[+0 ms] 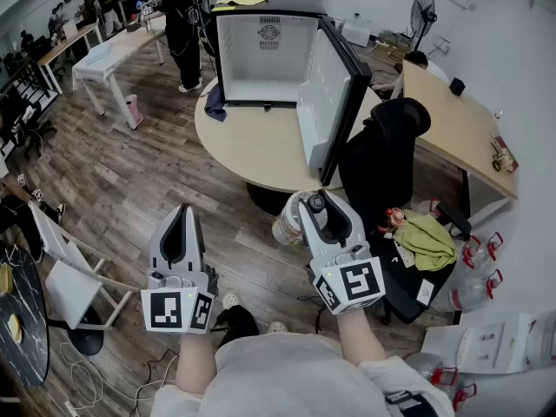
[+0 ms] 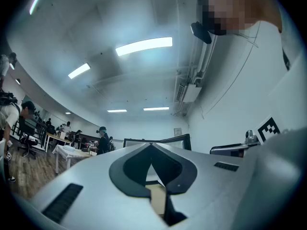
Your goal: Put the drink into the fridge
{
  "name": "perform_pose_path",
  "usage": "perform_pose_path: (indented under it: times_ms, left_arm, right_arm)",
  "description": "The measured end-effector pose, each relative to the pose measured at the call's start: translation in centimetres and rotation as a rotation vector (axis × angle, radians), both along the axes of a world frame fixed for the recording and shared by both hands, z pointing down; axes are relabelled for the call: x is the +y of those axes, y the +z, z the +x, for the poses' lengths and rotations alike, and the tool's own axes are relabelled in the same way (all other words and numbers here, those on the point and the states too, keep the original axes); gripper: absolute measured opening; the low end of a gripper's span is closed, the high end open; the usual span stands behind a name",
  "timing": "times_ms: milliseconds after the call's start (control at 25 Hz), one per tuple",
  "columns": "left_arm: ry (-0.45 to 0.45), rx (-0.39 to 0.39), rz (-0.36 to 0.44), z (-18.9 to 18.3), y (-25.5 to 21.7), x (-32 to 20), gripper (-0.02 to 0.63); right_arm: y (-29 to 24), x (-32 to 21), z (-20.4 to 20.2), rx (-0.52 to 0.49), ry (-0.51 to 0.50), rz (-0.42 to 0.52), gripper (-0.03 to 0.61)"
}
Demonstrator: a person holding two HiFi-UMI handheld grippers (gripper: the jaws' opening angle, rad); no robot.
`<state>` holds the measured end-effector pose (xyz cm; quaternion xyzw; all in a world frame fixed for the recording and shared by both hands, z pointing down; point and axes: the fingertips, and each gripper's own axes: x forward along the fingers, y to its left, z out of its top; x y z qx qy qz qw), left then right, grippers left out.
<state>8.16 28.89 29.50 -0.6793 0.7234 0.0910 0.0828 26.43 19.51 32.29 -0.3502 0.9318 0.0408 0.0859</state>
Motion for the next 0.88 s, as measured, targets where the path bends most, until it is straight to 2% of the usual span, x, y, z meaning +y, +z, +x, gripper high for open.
perform_pose_path:
  times_ms: [320,880]
  left_arm:
    - [0.008,0.004,-0.003,-1.7,-0.1,-1.6,0.008]
    - [0.051,0.016,0.01,-7.9,-0.6,-6.6,0.008]
  right_arm:
    - [0.0,-1.6,-1.6,0.0,0.011,-0.007,0.161]
    - [0.0,-6.3,-7.1,-0.011,0.059,-0.03,0.161]
